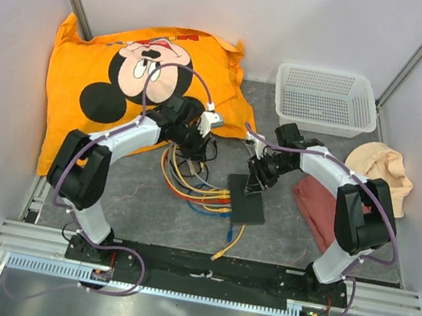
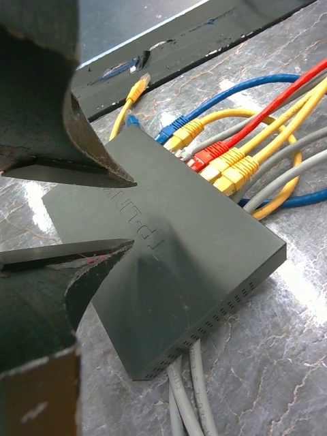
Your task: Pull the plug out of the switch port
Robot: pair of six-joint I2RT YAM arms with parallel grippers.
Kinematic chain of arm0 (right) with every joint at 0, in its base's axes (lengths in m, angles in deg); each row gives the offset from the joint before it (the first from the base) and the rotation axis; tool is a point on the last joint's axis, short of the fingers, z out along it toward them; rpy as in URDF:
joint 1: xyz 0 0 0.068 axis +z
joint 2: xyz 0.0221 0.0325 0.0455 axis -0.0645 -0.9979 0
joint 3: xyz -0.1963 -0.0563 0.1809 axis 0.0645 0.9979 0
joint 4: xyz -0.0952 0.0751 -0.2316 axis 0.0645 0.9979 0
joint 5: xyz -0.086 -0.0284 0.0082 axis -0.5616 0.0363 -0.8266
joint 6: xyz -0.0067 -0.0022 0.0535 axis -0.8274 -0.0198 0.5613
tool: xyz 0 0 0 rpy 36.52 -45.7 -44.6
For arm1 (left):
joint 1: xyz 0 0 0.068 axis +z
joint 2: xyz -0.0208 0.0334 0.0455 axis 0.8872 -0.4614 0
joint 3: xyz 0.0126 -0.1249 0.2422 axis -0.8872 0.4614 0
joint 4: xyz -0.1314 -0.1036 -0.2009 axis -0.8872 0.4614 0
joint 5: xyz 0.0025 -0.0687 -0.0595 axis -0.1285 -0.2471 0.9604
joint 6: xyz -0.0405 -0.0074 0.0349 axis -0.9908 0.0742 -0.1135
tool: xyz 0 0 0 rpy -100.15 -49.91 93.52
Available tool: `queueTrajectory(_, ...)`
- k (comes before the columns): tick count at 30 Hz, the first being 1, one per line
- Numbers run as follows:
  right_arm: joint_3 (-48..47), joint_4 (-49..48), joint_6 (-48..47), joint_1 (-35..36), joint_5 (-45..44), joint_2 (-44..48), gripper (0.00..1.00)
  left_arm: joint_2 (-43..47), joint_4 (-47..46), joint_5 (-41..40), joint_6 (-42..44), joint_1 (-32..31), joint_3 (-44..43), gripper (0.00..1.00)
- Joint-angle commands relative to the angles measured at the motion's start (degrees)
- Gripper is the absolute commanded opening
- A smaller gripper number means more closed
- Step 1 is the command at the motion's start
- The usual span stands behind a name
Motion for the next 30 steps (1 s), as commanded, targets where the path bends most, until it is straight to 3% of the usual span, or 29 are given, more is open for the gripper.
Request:
queueTrajectory(1, -0.75, -1.75, 1.54, 0.15, 1.08, -1.21, 0.44, 4.72, -4.23, 18.86, -10.28, -1.13, -1.00, 0.31)
queueTrajectory(6, -1.45, -1.31, 1.99, -0.11, 2.49, -3.06, 0.44, -1.07, -7.29, 24.78, -19.51, -1.13, -0.30, 0.43)
queueTrajectory(11, -2.77, 0.71, 2.16, -0.64, 3.19, -6.31, 0.37, -7.05, -7.92, 31.02, -21.64, -1.75, -2.06, 0.41)
queueTrajectory(15, -2.77, 0.53, 3.65, -1.70, 3.46, -7.54, 0.31, -10.57, -7.48, 30.42, -21.55, -2.10, -2.76, 0.40)
queueTrajectory(22, -3.47, 1.50, 4.53, -3.63, 5.39, -11.40, 0.32, -15.06, -13.01, 29.27, -26.99, -2.63, -1.88, 0.40)
queueTrajectory(30, -4.18, 2.20, 5.06, -3.54, 5.48, -13.52, 0.32, -17.16, -13.29, 30.24, -27.09, -4.21, -3.46, 0.36)
